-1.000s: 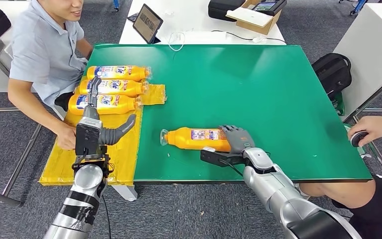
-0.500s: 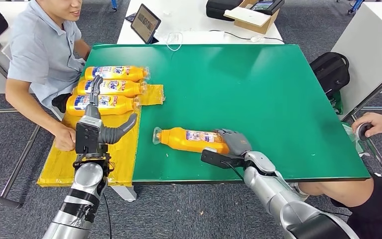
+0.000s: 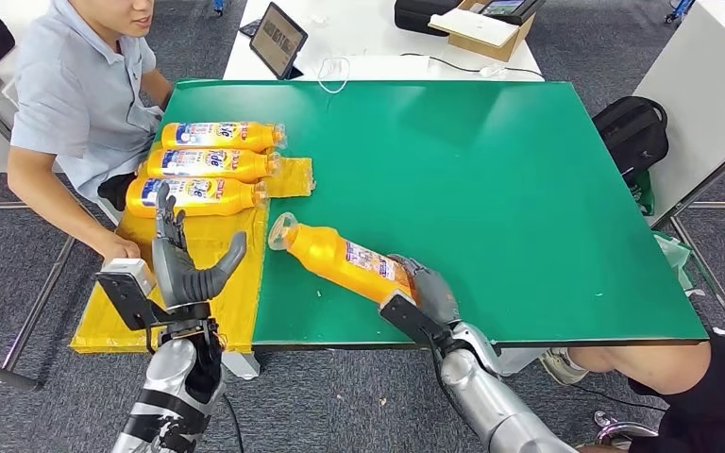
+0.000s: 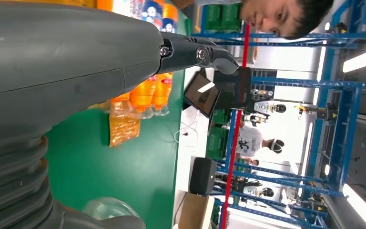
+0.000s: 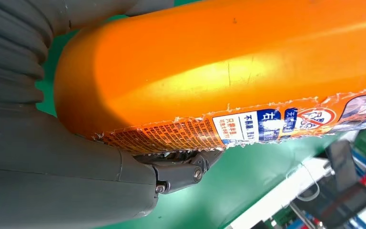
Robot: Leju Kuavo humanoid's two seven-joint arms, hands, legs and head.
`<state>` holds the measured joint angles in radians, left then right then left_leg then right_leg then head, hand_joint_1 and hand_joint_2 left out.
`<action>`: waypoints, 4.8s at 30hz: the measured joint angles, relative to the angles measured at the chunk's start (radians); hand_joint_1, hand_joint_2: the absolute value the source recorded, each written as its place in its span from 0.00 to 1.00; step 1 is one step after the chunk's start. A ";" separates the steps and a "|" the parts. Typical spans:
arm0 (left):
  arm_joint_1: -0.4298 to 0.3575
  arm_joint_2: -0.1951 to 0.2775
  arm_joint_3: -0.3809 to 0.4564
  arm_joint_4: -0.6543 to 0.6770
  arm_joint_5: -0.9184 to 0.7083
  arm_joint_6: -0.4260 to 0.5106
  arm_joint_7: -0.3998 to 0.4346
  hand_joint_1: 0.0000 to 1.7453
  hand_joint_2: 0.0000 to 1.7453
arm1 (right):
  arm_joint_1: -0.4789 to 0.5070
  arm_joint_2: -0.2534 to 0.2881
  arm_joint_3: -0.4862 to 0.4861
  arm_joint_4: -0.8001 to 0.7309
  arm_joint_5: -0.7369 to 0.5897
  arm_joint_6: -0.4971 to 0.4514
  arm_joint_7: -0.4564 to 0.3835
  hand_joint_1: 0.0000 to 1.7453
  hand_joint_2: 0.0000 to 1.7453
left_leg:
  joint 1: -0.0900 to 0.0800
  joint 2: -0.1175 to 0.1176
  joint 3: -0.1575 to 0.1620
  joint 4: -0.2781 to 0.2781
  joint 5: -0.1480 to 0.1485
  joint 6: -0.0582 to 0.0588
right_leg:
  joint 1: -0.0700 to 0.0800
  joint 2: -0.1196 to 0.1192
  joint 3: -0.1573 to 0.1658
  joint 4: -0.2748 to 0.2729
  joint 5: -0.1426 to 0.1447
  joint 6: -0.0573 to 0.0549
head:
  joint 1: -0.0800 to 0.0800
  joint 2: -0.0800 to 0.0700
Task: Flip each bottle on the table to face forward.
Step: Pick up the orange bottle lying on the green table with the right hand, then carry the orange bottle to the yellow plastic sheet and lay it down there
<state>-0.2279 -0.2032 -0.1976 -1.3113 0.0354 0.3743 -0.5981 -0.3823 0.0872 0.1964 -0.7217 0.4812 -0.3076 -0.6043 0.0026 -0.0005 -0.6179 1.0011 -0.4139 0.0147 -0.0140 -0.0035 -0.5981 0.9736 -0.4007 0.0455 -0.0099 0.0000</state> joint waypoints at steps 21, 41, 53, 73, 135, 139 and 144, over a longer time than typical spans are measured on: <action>0.175 -0.010 -0.158 -0.021 0.083 -0.193 0.107 0.00 1.00 | 0.312 0.084 -0.019 -0.626 -0.284 -0.154 -0.096 1.00 1.00 | 0.000 -0.002 -0.002 0.000 -0.001 0.000 | 0.000 -0.002 -0.002 0.000 -0.001 0.000 | 0.000 0.000; 0.208 0.016 -0.233 -0.155 0.015 -0.282 0.039 0.00 1.00 | 0.204 0.112 0.239 -0.389 -0.137 -0.071 -0.094 1.00 1.00 | 0.000 -0.002 -0.003 0.000 -0.001 -0.001 | 0.000 -0.002 -0.003 0.000 -0.001 -0.001 | 0.000 0.000; 0.193 0.016 -0.253 -0.166 0.050 -0.302 0.048 0.00 1.00 | 0.166 0.126 0.294 -0.310 -0.131 -0.078 -0.095 1.00 1.00 | 0.000 -0.002 -0.003 0.000 -0.001 -0.001 | 0.000 -0.002 -0.003 0.000 -0.001 -0.001 | 0.000 0.000; 0.142 0.039 -0.264 -0.127 0.223 -0.455 0.151 1.00 1.00 | 0.152 0.131 0.304 -0.283 -0.136 -0.110 -0.094 1.00 1.00 | 0.000 -0.002 -0.003 0.000 -0.001 -0.001 | 0.000 -0.002 -0.003 0.000 -0.001 -0.001 | 0.000 0.000; -0.448 0.108 -0.116 0.559 -0.945 0.188 0.301 1.00 1.00 | 0.236 0.106 0.224 -0.644 -0.157 -0.388 -0.095 0.00 0.00 | 0.000 -0.003 -0.004 0.000 0.002 0.000 | 0.000 -0.003 -0.004 0.001 0.001 0.000 | 0.000 0.000; -0.500 0.115 -0.146 0.699 -1.068 0.132 0.388 1.00 1.00 | 0.238 0.094 0.271 -0.648 -0.189 -0.388 -0.095 0.00 0.00 | 0.000 -0.002 -0.004 0.000 0.002 -0.001 | 0.000 -0.002 -0.004 0.001 0.001 0.000 | 0.000 0.000; -0.522 0.128 -0.174 0.823 -1.129 -0.015 0.430 1.00 1.00 | 0.255 0.078 0.306 -0.655 -0.219 -0.387 -0.095 0.00 0.00 | 0.000 -0.002 -0.004 0.000 0.002 -0.001 | 0.000 -0.002 -0.004 0.001 0.001 0.000 | 0.000 0.000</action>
<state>-0.7497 -0.0749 -0.3719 -0.4879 -1.0933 0.3594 -0.1677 -0.1274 0.1649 0.5028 -1.3767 0.2624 -0.6945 -0.6992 0.0028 -0.0026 -0.6218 1.0010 -0.4118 0.0142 -0.0139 -0.0053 -0.6024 0.9742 -0.3999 0.0460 -0.0100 0.0000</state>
